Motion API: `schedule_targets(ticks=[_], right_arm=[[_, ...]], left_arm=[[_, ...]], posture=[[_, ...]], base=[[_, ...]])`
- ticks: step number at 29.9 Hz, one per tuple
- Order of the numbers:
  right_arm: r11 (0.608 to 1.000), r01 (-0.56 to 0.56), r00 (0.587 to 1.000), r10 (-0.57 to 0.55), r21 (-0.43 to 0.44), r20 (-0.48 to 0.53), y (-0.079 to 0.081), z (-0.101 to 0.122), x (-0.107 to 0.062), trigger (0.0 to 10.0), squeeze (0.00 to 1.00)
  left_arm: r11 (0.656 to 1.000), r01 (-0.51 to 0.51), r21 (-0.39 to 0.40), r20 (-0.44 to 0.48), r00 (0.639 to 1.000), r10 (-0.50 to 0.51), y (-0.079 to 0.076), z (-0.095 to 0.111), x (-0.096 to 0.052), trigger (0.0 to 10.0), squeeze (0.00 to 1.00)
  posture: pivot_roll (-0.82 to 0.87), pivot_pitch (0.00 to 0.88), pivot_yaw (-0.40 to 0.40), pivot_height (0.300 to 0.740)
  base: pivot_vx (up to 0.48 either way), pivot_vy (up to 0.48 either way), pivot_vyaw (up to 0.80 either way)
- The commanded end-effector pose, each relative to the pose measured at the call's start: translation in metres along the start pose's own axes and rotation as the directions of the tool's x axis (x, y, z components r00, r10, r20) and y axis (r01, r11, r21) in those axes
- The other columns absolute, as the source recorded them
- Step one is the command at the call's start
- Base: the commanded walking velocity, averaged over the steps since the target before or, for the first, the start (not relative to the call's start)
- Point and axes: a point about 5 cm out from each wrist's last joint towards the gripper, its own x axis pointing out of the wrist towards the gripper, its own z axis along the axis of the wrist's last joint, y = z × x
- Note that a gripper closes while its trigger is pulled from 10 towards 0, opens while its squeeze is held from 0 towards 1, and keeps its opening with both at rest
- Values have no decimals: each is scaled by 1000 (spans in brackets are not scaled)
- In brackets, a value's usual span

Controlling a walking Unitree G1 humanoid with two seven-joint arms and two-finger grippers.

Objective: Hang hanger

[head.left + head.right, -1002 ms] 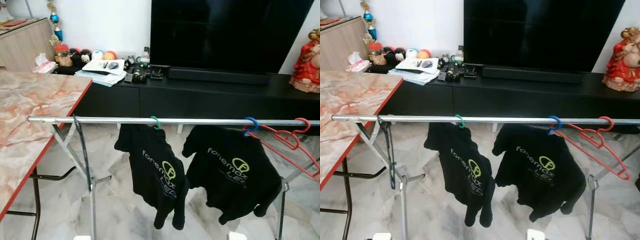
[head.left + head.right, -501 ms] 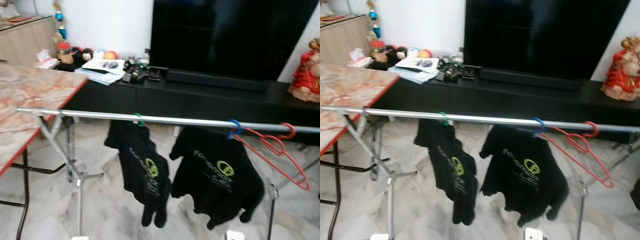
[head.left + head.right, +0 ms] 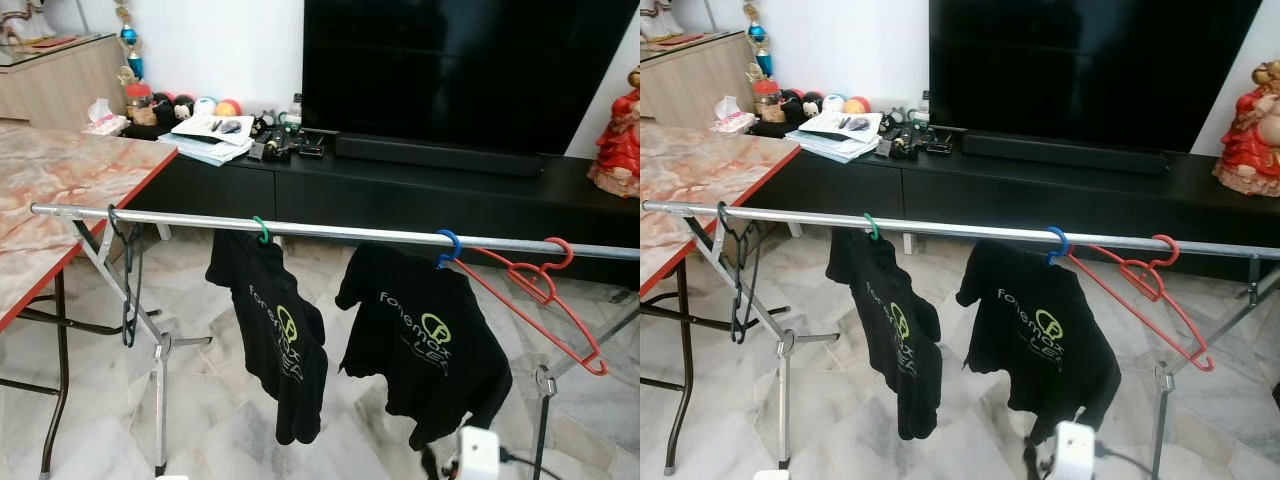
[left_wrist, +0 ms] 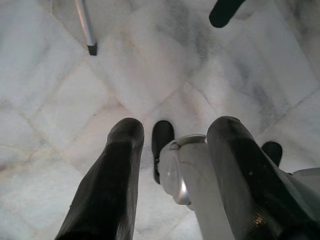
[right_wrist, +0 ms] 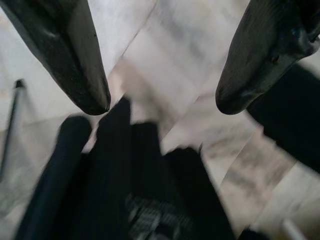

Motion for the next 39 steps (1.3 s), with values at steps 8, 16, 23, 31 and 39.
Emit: schedule_targets(ticks=[8,16,23,31,39], right_arm=[[996,-94,995,93,11,47,17,8,3,10000,0],[937,-292,945,252,-190,-210,38,-36,-11,10000,0],[972,-188,965,157,-140,-210,16,-37,-11,10000,0],[970,-200,954,160,-140,-254,18,-47,-16,10000,0],[984,-160,968,140,-82,-208,20,-38,-12,10000,0]], left_arm=[[1000,2,-8,-39,999,-3,-4,-8,-1,10000,0],[1000,8,-12,-60,998,-9,-5,-11,-1,10000,0],[1000,-3,-24,-57,998,2,-4,-13,-2,10000,0],[1000,-6,-23,-55,998,4,-4,-9,-1,10000,0],[1000,-4,-19,-56,998,3,-4,-10,-1,10000,0]], posture=[[156,0,-52,740],[159,0,-55,740],[155,0,-55,740],[172,0,-56,740],[168,0,-57,740]], base=[[0,-96,0],[0,0,0],[0,0,309],[31,0,645],[313,0,0]])
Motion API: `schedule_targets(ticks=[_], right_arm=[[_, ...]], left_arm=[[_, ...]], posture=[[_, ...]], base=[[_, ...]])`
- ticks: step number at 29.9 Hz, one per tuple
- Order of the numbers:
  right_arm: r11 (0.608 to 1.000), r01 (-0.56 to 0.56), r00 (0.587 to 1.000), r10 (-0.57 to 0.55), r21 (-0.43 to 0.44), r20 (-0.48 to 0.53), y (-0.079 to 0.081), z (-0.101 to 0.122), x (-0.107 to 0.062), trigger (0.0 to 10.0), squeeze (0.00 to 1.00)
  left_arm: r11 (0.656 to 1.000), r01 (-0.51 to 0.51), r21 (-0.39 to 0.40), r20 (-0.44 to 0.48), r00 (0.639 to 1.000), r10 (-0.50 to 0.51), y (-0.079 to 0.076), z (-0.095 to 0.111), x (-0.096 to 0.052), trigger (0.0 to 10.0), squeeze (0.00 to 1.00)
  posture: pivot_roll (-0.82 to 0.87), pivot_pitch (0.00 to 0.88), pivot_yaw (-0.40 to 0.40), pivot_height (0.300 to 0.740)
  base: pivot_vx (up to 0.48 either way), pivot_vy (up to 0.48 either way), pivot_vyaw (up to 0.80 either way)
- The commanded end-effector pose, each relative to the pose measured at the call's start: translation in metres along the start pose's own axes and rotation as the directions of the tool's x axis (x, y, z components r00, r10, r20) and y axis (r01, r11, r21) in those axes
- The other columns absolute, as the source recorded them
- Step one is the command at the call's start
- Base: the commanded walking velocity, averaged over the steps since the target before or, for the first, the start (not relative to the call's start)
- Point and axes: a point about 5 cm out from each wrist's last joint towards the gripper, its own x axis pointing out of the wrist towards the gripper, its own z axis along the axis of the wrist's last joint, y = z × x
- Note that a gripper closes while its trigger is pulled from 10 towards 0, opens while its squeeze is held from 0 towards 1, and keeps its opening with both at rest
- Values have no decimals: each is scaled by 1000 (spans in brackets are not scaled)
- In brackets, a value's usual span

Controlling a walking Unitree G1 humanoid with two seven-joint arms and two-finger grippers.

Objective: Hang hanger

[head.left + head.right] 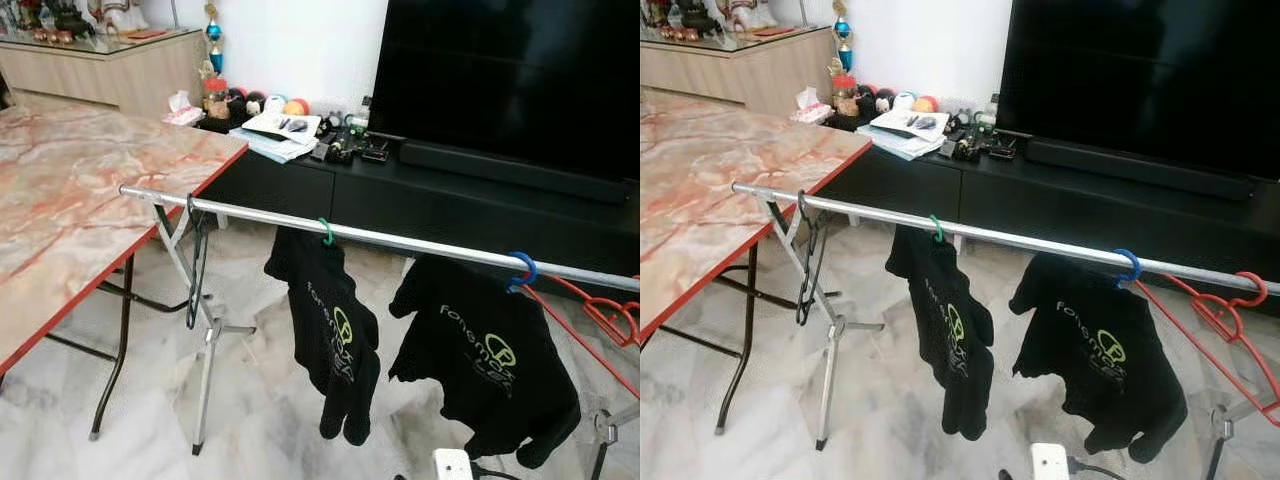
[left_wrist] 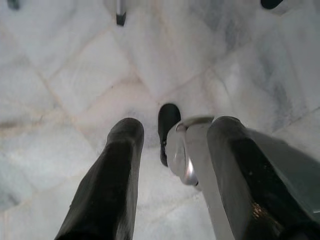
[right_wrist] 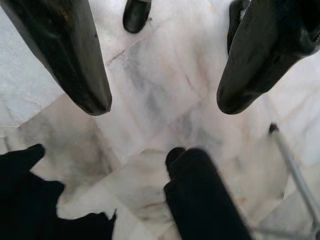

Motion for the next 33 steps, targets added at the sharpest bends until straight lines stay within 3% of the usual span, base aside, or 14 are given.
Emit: schedule_targets(ticks=[1,10,24,25,29,33], right_arm=[[1000,18,999,-19,12,30,-4,8,1,10000,0],[1000,21,1000,-21,12,11,-4,4,0,10000,0],[998,59,995,-60,25,80,-8,16,1,10000,0],[991,123,984,-129,58,126,-14,24,1,10000,0],[974,183,959,-207,135,195,-25,35,-1,10000,0],[973,146,960,-183,181,210,-26,36,-1,10000,0]], left_arm=[[1000,3,-9,-4,1000,-3,-2,0,0,10000,0],[1000,2,-2,-9,1000,-2,0,-1,0,10000,0],[1000,6,1,-21,1000,-6,-2,-4,0,10000,0],[1000,7,1,-24,1000,-7,-2,-5,-1,10000,0],[1000,9,0,-25,1000,-9,-3,-6,-1,10000,0],[1000,17,18,-24,1000,-17,-4,-4,0,10000,0]], posture=[[168,0,-57,740],[168,0,-52,740],[168,0,-52,740],[163,0,-55,740],[157,0,-56,740],[149,0,-56,740]], base=[[349,0,0],[348,0,0],[0,0,0],[0,0,0],[0,0,0],[0,0,0]])
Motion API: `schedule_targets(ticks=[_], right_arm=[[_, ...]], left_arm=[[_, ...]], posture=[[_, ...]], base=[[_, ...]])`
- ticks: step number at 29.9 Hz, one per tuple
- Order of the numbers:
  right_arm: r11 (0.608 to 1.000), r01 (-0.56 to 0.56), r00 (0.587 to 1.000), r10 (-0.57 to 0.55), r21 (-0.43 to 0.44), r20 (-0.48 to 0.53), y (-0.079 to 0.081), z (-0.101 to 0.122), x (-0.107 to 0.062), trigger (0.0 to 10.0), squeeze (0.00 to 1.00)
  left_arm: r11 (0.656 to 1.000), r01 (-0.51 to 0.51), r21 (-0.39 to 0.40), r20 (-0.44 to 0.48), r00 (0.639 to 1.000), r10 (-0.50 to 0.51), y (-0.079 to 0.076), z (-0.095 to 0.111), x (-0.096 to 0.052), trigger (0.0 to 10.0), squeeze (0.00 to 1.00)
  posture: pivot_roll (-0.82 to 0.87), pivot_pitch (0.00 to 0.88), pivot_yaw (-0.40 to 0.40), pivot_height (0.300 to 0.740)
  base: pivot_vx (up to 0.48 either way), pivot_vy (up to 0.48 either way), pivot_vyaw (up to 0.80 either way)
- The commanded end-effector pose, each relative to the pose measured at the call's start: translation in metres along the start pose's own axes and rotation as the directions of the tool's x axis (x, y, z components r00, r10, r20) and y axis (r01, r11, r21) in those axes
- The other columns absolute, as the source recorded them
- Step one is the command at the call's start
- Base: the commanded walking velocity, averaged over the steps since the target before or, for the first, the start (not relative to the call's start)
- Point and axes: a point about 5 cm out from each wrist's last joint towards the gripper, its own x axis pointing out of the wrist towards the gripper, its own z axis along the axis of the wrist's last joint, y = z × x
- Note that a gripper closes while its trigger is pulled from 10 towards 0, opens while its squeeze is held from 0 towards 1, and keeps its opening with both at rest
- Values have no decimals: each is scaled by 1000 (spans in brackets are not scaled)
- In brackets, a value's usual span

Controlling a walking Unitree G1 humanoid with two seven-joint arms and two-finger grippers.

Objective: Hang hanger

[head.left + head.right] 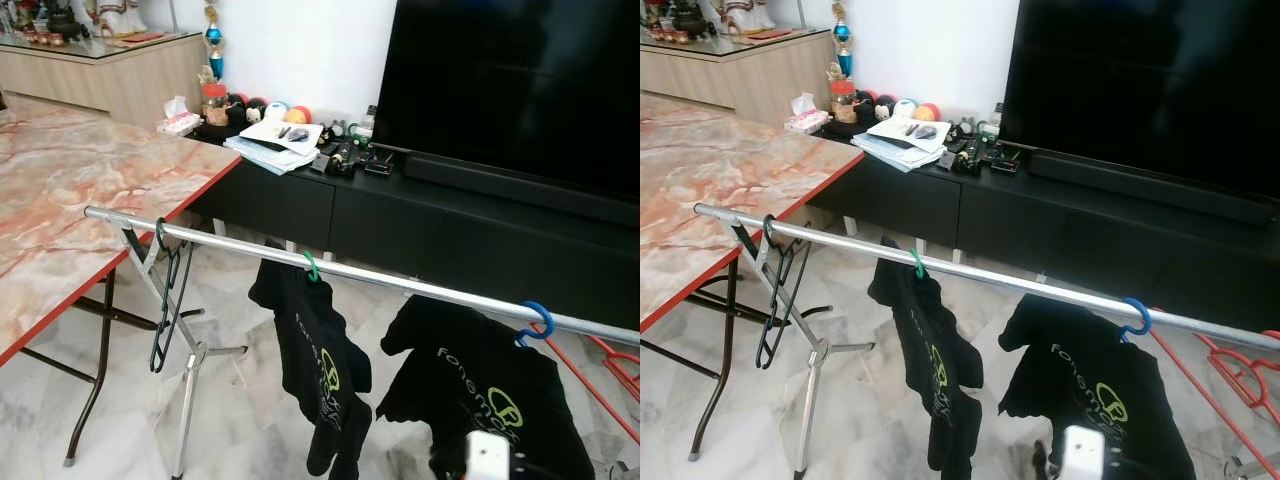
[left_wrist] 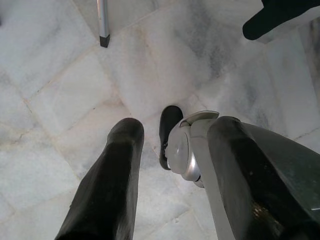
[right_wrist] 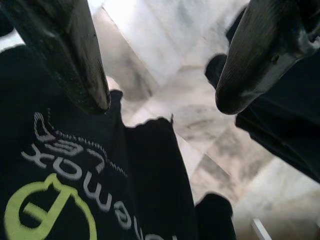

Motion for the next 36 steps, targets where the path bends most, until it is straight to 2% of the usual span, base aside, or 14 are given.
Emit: schedule_targets(ticks=[1,10,17,22,26,31,36], right_arm=[[1000,-24,1000,24,4,-9,2,1,1,10000,0],[999,-49,998,49,1,-40,11,-6,0,10000,0],[998,-62,998,62,-3,-2,16,-5,-2,10000,0],[997,-81,991,81,-7,108,20,10,-1,10000,0],[999,-46,981,45,-1,186,18,20,-3,10000,0],[1000,28,942,-26,1,336,5,40,-17,10000,0],[998,68,911,-66,9,406,0,54,-30,10000,0]], left_arm=[[1000,10,19,-8,1000,-9,-1,-1,0,10000,0],[1000,1,13,-2,1000,-1,0,1,0,10000,0],[1000,2,2,-6,1000,-2,0,-1,0,10000,0],[1000,0,3,-5,1000,0,0,-1,0,10000,0],[1000,8,19,-11,1000,-8,-1,-2,0,10000,0],[1000,12,19,-17,1000,-12,-1,-4,-1,10000,0],[1000,17,25,-25,1000,-16,-2,-6,-1,10000,0]], posture=[[149,0,-56,740],[159,0,-60,740],[157,0,-60,740],[157,0,-62,740],[158,0,-67,740],[154,0,-71,740],[142,0,-71,740]], base=[[0,-386,0],[0,-468,-140],[0,0,-63],[0,0,0],[0,0,0],[0,0,0],[0,0,0]])
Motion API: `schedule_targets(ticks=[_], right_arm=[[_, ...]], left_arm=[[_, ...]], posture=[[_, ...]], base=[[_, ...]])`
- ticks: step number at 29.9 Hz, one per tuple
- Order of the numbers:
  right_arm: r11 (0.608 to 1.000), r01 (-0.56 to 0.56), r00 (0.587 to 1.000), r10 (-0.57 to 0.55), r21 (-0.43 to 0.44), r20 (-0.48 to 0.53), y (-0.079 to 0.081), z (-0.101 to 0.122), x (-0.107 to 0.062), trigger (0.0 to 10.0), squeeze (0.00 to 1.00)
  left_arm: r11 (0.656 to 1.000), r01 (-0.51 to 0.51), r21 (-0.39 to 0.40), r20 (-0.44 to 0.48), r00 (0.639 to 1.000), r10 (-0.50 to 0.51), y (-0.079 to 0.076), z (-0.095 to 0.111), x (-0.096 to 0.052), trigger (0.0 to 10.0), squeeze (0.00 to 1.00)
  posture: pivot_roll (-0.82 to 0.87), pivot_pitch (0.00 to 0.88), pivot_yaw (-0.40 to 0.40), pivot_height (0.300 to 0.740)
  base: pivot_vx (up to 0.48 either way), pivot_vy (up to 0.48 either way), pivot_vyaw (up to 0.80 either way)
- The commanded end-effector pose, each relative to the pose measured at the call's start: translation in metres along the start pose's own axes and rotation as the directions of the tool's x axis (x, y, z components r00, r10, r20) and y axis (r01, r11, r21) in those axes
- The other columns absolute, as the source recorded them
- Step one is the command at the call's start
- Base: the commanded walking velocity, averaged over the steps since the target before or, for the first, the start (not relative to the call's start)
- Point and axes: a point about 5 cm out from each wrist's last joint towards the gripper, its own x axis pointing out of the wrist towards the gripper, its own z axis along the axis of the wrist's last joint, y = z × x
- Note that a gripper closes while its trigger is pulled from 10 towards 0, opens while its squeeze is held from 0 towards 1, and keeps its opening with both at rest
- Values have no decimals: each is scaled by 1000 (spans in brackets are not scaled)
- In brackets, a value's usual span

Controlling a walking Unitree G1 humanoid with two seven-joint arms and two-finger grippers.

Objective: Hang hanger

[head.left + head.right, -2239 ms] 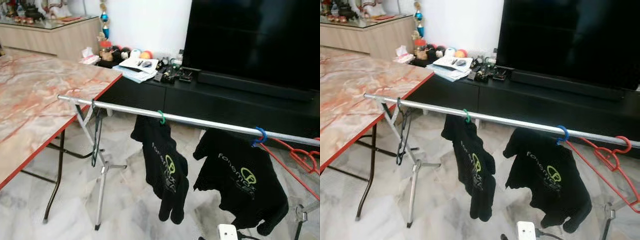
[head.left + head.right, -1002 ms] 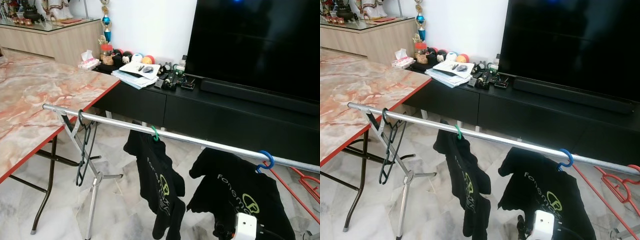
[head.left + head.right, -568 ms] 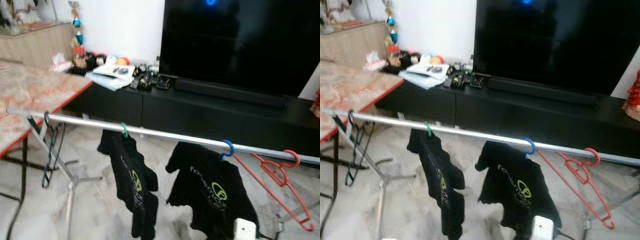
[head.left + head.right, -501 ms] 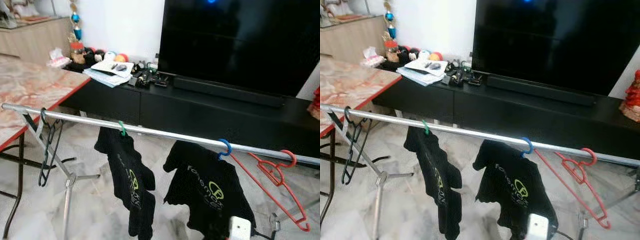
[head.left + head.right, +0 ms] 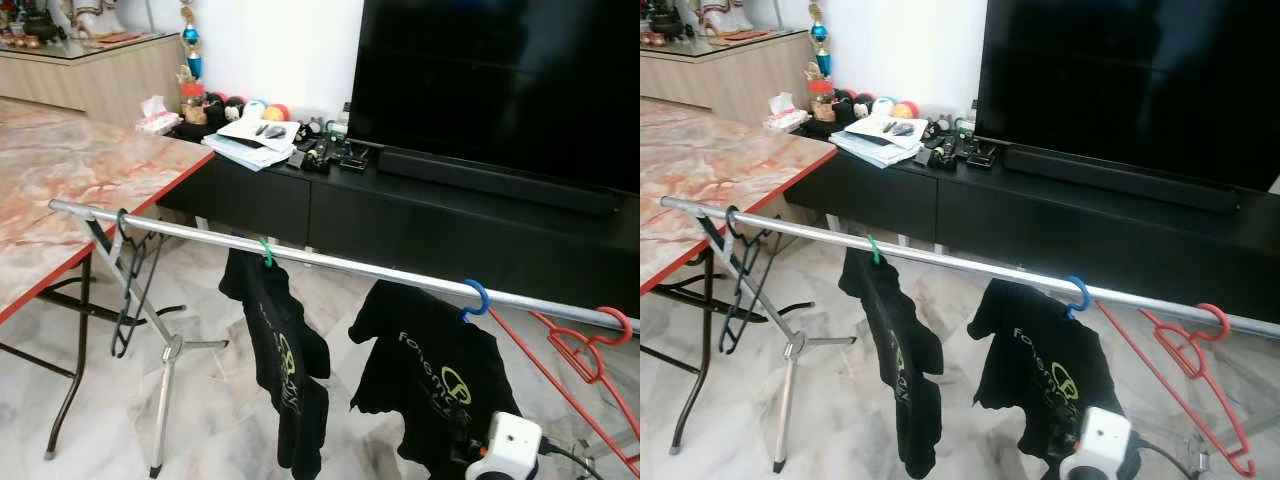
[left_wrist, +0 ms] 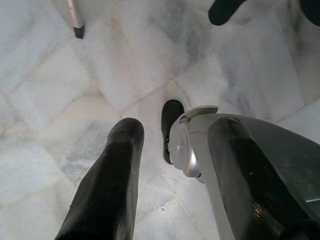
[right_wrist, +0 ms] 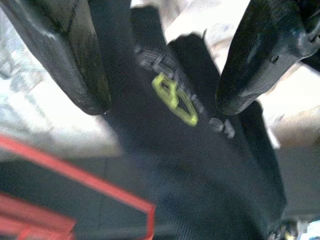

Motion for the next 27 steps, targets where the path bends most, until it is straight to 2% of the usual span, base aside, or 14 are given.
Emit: schedule_targets(ticks=[1,2,4,6,8,15,16,22,23,27], right_arm=[[1000,25,999,-25,-9,32,-2,10,-1,10000,0],[1000,25,999,-25,-9,32,-2,10,-1,10000,0],[993,111,993,-110,-29,31,-15,13,2,10000,0],[990,136,991,-136,-29,-2,-19,13,5,10000,0],[992,124,991,-123,22,-56,-18,10,15,10000,0],[994,104,988,-105,-16,-112,-22,19,33,10000,0],[994,106,986,-105,0,-130,-25,22,40,10000,0],[991,134,976,-135,-23,-173,-31,25,49,10000,0],[988,143,968,-150,-51,-200,-33,22,50,10000,0],[981,182,944,-193,-65,-268,-39,15,49,10000,0]], left_arm=[[1000,13,12,-22,1000,-13,-2,-5,-1,10000,0],[1000,13,12,-22,1000,-13,-2,-5,-1,10000,0],[1000,16,13,-23,1000,-16,-2,-6,-1,10000,0],[1000,17,17,-25,1000,-17,-2,-6,-1,10000,0],[1000,18,20,-25,1000,-18,-2,-6,-1,10000,0],[1000,14,17,-18,1000,-14,0,-4,-1,10000,0],[1000,13,16,-18,1000,-13,0,-4,-1,10000,0],[1000,7,14,-29,1000,-7,3,-5,-1,10000,0],[1000,5,14,-31,1000,-4,5,-4,-1,10000,0],[1000,0,13,-35,999,1,8,-3,-1,10000,0]], posture=[[142,0,-71,740],[142,0,-71,740],[140,0,-67,740],[141,0,-66,740],[143,0,-66,740],[146,0,-63,740],[151,0,-60,740],[156,0,-58,740],[156,0,-57,740],[157,0,-55,740]], base=[[0,0,0],[0,0,0],[0,0,0],[0,0,0],[0,0,0],[0,0,0],[0,0,0],[0,0,0],[0,0,0],[0,0,0]])
